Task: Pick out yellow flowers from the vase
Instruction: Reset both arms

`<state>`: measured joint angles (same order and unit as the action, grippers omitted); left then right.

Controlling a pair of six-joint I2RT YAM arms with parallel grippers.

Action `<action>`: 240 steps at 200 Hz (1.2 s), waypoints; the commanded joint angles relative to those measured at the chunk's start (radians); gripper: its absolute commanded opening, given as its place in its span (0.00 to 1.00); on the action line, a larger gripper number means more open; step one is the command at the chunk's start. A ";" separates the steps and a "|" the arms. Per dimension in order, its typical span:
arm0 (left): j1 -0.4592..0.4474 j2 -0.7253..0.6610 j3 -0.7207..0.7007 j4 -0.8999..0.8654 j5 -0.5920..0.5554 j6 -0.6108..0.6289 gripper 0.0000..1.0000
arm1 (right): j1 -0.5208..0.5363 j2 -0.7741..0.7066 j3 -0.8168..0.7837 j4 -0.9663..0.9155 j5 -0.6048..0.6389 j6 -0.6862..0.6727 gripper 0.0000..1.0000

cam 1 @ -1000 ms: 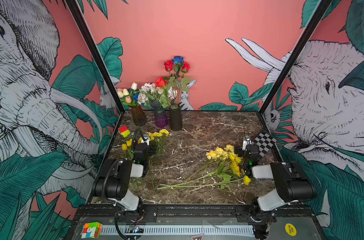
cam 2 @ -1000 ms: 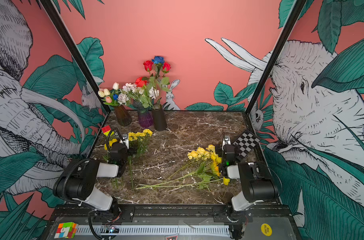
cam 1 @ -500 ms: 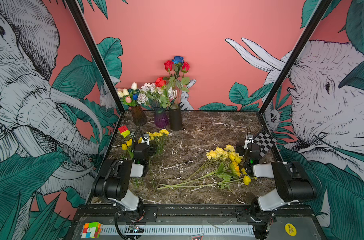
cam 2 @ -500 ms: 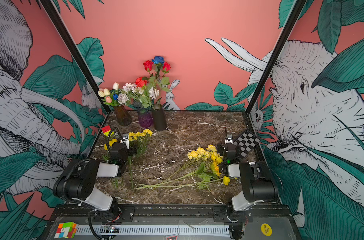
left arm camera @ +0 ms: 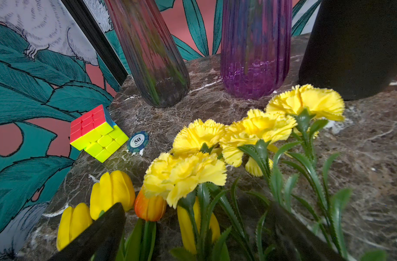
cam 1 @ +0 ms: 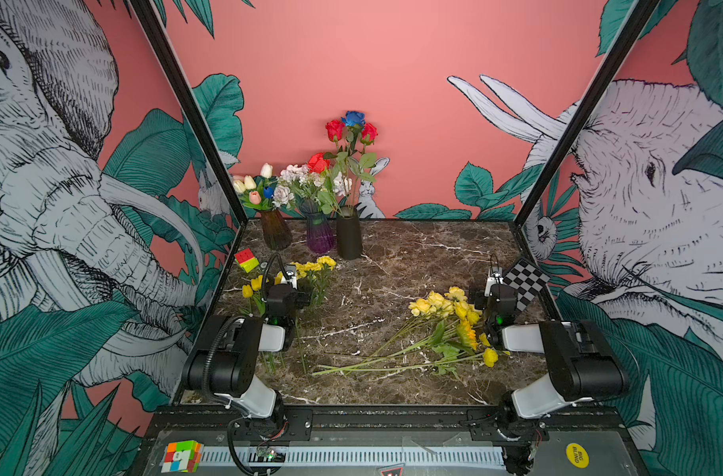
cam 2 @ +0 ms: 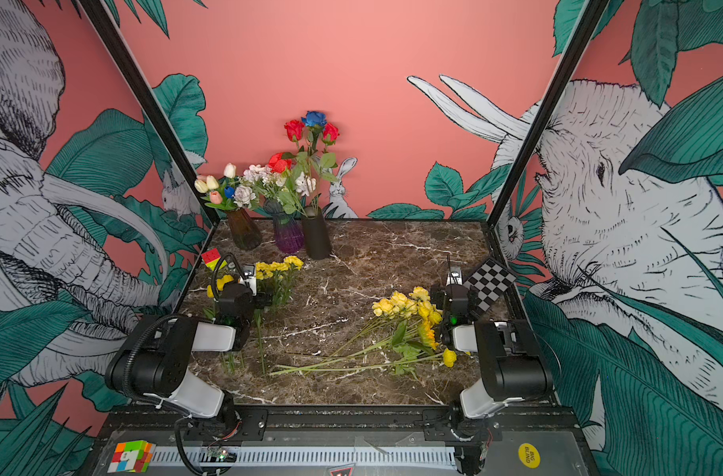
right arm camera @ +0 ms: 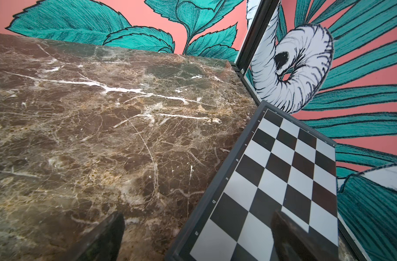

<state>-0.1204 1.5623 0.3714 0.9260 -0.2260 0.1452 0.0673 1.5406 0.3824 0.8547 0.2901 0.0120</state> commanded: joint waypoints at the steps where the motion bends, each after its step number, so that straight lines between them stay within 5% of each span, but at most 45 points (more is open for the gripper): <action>1: 0.008 -0.014 0.013 -0.003 0.004 -0.013 0.99 | 0.000 -0.010 0.004 0.022 0.003 0.009 0.99; 67: 0.007 -0.018 0.001 0.019 0.007 -0.005 0.99 | 0.002 -0.019 -0.041 0.094 0.051 0.025 0.99; 94: 0.003 -0.010 -0.162 0.322 0.245 0.090 0.99 | 0.005 -0.009 -0.180 0.364 -0.097 -0.044 0.99; 107: 0.003 -0.004 -0.110 0.256 0.185 0.069 0.99 | 0.006 -0.013 -0.109 0.242 -0.045 -0.018 0.98; 124: 0.032 -0.028 0.019 -0.040 0.161 0.017 0.99 | 0.007 -0.014 -0.016 0.048 0.048 0.015 0.98; 156: 0.037 -0.011 -0.164 0.327 0.286 0.059 0.99 | 0.012 0.009 -0.172 0.382 -0.042 -0.030 0.99; 183: 0.040 -0.031 0.021 -0.052 0.188 0.017 0.99 | 0.012 -0.016 -0.011 0.037 0.069 0.021 0.98; 240: 0.045 -0.008 0.037 -0.041 0.107 -0.018 0.99 | 0.012 -0.014 -0.005 0.033 0.083 0.025 0.98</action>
<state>-0.0814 1.5578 0.4088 0.9249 -0.0929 0.1459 0.0765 1.5368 0.3668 0.9226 0.3458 0.0196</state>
